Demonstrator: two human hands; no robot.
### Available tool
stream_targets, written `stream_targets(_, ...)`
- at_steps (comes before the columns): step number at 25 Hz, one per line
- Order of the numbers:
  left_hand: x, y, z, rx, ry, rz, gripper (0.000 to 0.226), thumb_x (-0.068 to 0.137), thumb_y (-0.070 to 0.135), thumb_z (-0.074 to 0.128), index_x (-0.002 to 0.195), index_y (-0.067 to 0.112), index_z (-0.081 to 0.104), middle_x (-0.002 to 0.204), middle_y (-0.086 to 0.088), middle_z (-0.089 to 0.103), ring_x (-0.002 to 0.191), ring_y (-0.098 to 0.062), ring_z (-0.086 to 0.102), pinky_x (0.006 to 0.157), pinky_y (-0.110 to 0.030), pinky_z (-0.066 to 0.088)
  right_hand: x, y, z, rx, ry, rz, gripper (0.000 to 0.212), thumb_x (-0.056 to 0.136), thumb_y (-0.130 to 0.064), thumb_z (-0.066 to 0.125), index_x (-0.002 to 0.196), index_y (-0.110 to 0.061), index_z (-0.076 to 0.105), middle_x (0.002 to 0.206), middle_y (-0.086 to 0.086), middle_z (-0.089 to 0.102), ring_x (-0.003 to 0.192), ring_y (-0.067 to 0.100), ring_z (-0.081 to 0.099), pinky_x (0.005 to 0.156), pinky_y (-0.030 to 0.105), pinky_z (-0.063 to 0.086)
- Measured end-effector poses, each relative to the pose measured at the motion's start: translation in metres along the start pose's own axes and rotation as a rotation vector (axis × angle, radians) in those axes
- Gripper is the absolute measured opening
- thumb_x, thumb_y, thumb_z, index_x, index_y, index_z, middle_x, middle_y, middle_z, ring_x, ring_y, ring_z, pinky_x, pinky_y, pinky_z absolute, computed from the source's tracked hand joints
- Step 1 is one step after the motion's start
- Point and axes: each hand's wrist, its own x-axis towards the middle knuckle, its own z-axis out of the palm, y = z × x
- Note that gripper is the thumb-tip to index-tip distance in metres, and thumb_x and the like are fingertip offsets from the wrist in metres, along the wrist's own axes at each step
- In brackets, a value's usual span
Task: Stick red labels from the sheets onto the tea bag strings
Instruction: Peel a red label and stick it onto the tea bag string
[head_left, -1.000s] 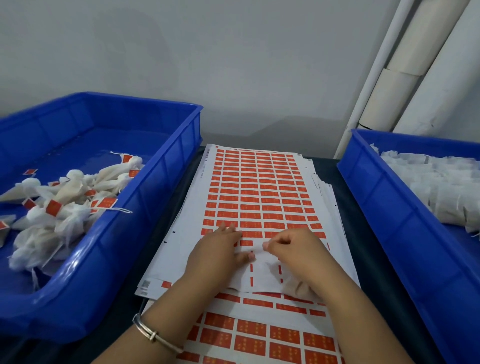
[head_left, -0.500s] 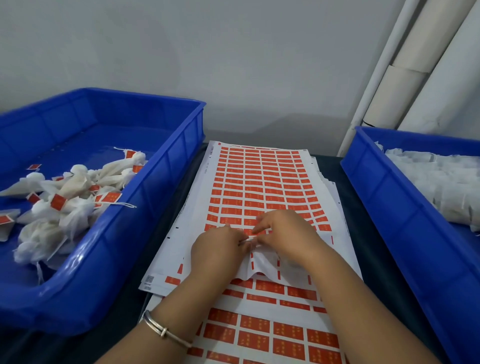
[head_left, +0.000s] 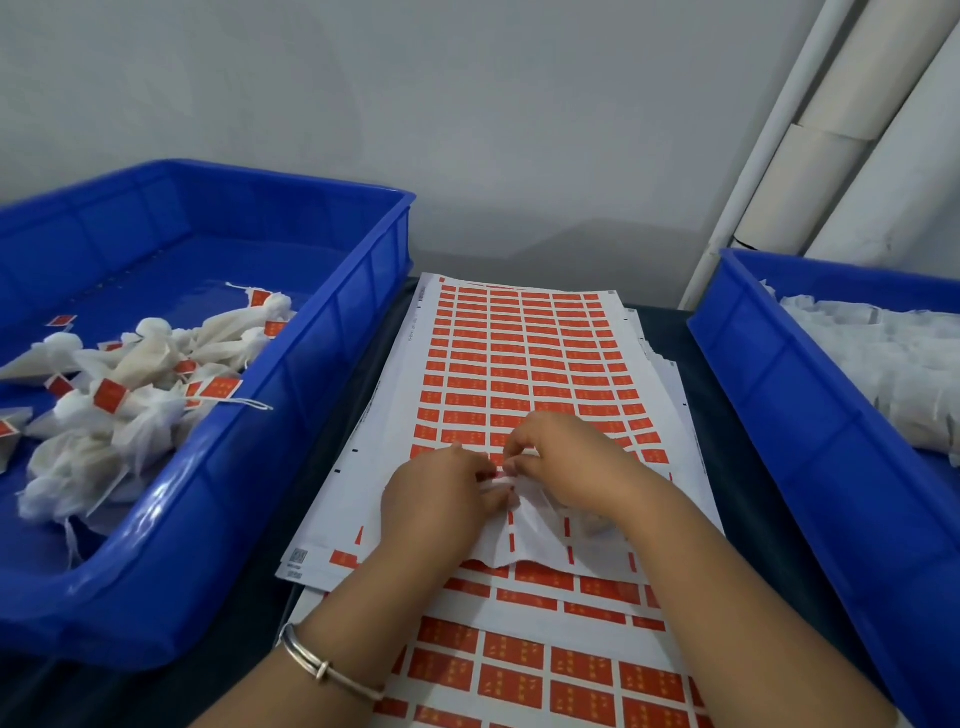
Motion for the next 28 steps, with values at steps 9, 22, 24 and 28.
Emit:
stream_targets(9, -0.005, -0.004, 0.000, -0.346, 0.024, -0.002, 0.059, 0.078, 0.051, 0.067, 0.131, 0.034, 0.046, 0.130, 0.012, 0.055, 0.112, -0.012, 0.057, 0.091, -0.029, 0.046, 0.007, -0.010, 0.002, 0.019, 0.279, -0.062, 0.015, 0.097, -0.026, 0.048, 0.106, -0.026, 0.060, 0.111, -0.007, 0.054, 0.088, 0.006, 0.051, 0.070, 0.012, 0.038)
stream_targets(22, -0.001, -0.006, -0.018, -0.805, 0.117, -0.219, 0.016, 0.085, 0.044, 0.061, 0.078, 0.030, 0.064, 0.075, 0.014, 0.064, 0.070, -0.010, 0.062, 0.051, -0.010, 0.040, -0.028, -0.010, -0.005, 0.885, 0.290, 0.085, 0.017, 0.092, -0.022, 0.058, 0.098, -0.037, 0.064, 0.063, -0.014, 0.060, 0.052, 0.003, 0.055, 0.056, 0.014, 0.048)
stream_targets(24, 0.001, -0.006, -0.018, -0.834, 0.115, -0.265, 0.016, 0.086, 0.043, 0.061, 0.079, 0.028, 0.064, 0.077, 0.012, 0.065, 0.073, -0.011, 0.063, 0.057, -0.016, 0.044, -0.033, -0.007, -0.013, 1.024, 0.258, 0.073, 0.021, 0.091, -0.018, 0.059, 0.094, -0.036, 0.069, 0.069, -0.007, 0.064, 0.052, 0.007, 0.054, 0.057, 0.018, 0.050)
stream_targets(28, 0.000, -0.006, -0.018, -0.832, 0.104, -0.274, 0.017, 0.086, 0.043, 0.060, 0.080, 0.028, 0.064, 0.079, 0.011, 0.066, 0.075, -0.012, 0.063, 0.059, -0.018, 0.045, -0.041, 0.001, -0.027, 1.134, 0.206, -0.003, 0.033, 0.091, -0.007, 0.056, 0.090, -0.036, 0.073, 0.077, -0.001, 0.067, 0.062, 0.013, 0.062, 0.066, 0.020, 0.052)
